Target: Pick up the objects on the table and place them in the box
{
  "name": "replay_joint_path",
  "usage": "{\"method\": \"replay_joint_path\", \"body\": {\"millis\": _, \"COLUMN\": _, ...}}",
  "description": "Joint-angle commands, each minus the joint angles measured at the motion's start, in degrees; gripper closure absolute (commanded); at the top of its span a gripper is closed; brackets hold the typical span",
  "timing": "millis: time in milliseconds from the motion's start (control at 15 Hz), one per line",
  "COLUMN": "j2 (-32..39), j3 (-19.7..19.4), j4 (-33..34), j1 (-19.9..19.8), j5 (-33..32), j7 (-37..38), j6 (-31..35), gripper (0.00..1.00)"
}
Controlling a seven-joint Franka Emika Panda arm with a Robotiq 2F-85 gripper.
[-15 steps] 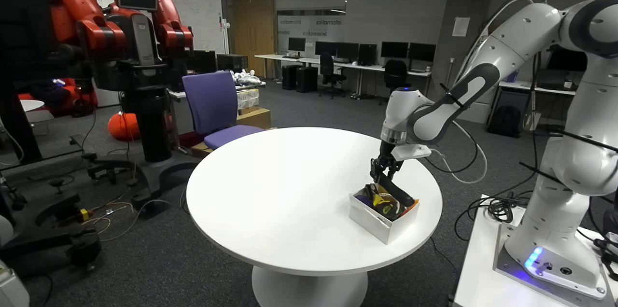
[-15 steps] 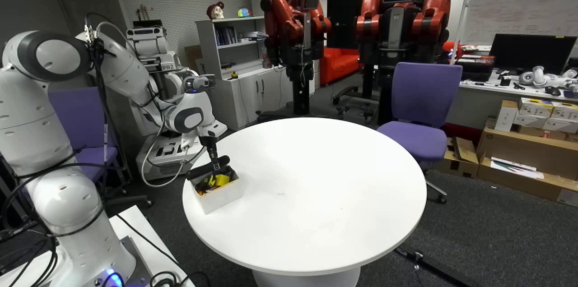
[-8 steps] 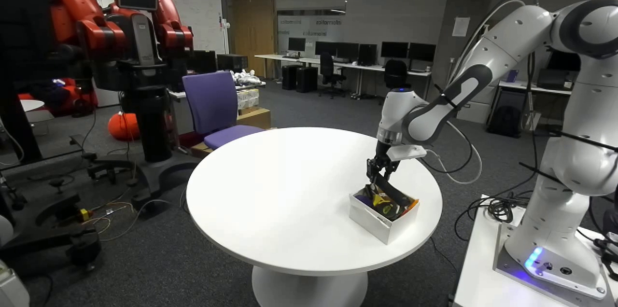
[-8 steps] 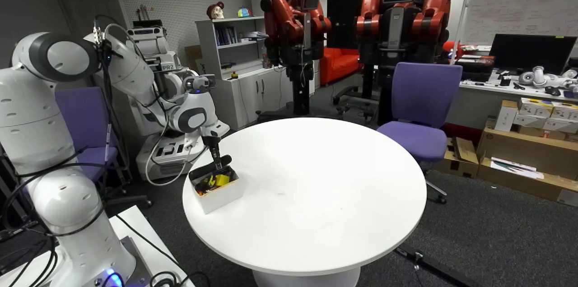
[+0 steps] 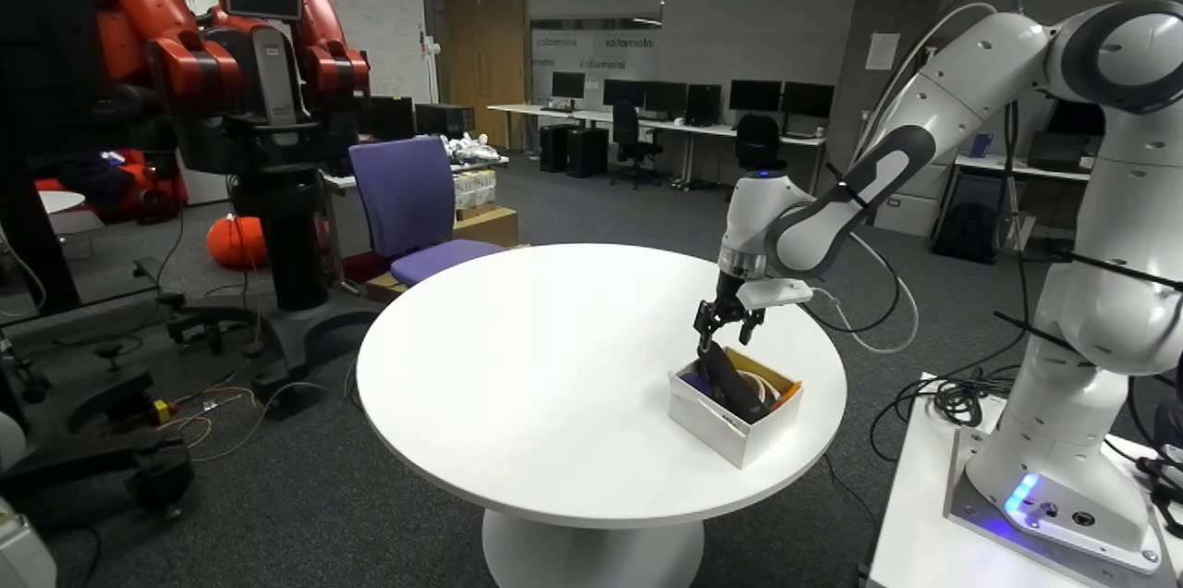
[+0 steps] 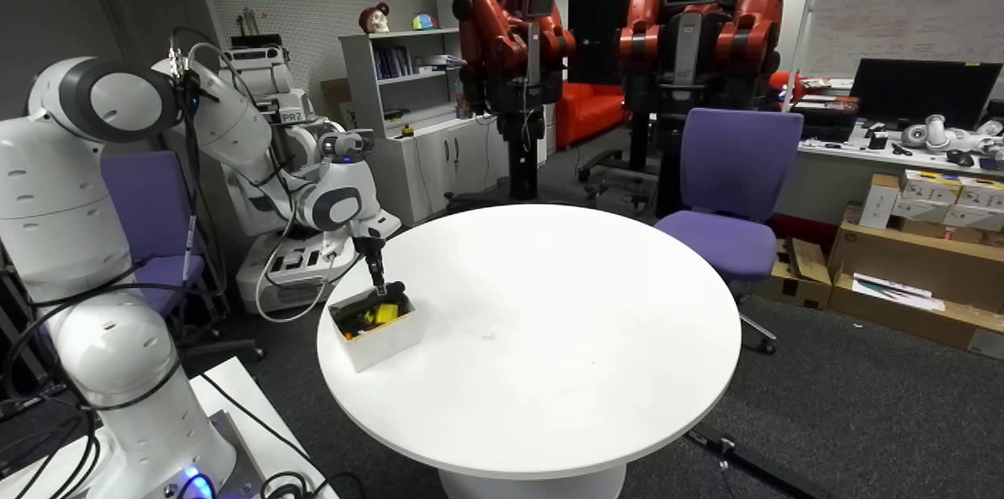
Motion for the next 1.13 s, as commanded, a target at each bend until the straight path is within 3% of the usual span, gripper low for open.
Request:
{"method": "replay_joint_path", "body": {"millis": 0, "j2": -1.3, "j3": -1.1, "j4": 0.5, "j1": -0.4, "j5": 0.8, "j7": -3.9, "j6": -3.3, "gripper": 0.00}}
{"method": "replay_joint_path", "body": {"millis": 600, "j2": -2.2, "j3": -6.5, "j4": 1.3, "j1": -4.3, "j5": -5.0, "j7": -22.6, "j6": -13.7, "gripper": 0.00}}
{"method": "replay_joint_path", "body": {"millis": 1067, "j2": -0.5, "j3": -7.0, "j4": 1.3, "j1": -4.8, "j5": -6.2, "j7": -22.9, "j6": -12.0, "gripper": 0.00}}
